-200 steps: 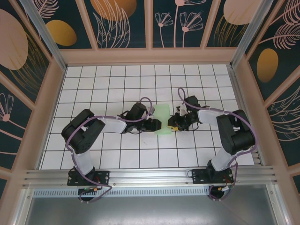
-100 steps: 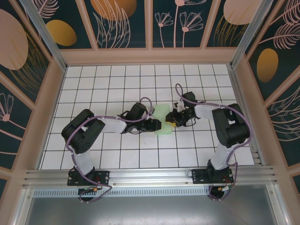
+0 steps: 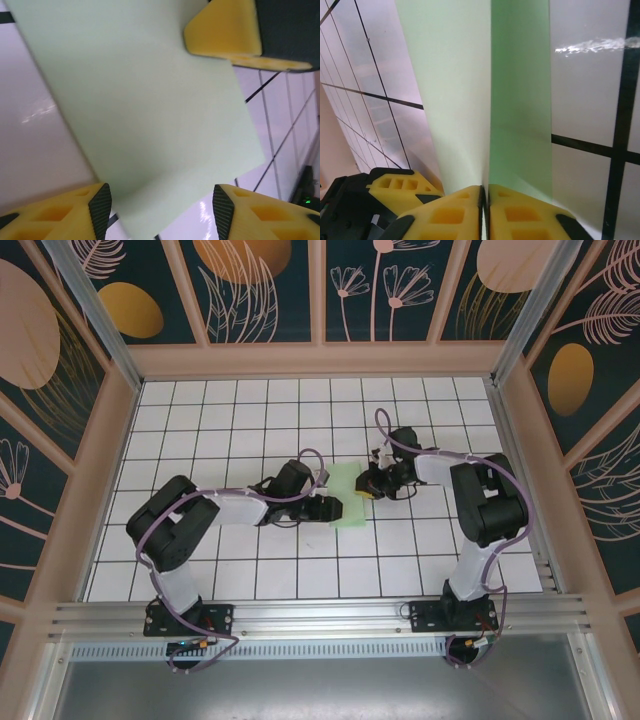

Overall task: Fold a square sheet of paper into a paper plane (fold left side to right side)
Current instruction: Fold the triangle a second time at the center of the table.

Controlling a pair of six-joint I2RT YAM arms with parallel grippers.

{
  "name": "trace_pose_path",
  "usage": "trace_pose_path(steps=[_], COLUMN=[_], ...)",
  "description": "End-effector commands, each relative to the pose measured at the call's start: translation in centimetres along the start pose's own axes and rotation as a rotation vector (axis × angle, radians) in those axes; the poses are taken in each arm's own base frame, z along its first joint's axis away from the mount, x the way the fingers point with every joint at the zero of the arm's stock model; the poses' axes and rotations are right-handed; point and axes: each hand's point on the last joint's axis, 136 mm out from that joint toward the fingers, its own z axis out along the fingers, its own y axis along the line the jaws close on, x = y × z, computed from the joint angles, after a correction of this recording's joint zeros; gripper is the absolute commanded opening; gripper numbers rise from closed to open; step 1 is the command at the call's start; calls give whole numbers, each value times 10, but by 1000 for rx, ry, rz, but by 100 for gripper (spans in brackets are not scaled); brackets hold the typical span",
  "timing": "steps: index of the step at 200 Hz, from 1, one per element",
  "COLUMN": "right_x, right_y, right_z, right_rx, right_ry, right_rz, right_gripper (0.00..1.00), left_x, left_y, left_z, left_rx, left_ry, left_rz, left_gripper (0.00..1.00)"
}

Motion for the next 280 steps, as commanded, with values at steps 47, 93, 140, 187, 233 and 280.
trace_pose_path(steps=[47, 93, 140, 187, 233, 280], right_x=[6, 9, 6, 7, 9, 10], right_y=[6, 4, 4, 3, 0, -3], right_z=[-7, -8, -8, -5, -4, -2], right_rx=[1, 9, 13, 12, 11, 19], right_ry=[51, 53, 46, 56, 59, 66], right_rz=[40, 50, 49, 51, 56, 56], right_gripper=[8, 8, 8, 8, 8, 8], left_x=[-19, -2, 6, 6, 5, -5], left_y=[-47, -67, -77, -56, -52, -60], left_z=[-55, -23, 21, 36, 46, 38], left_rx=[-67, -184, -339, -530, -578, -575], left_ry=[-161, -126, -71, -62, -59, -101], left_rz=[275, 369, 448, 460, 481, 496], left_gripper=[63, 68, 71, 75, 69, 55])
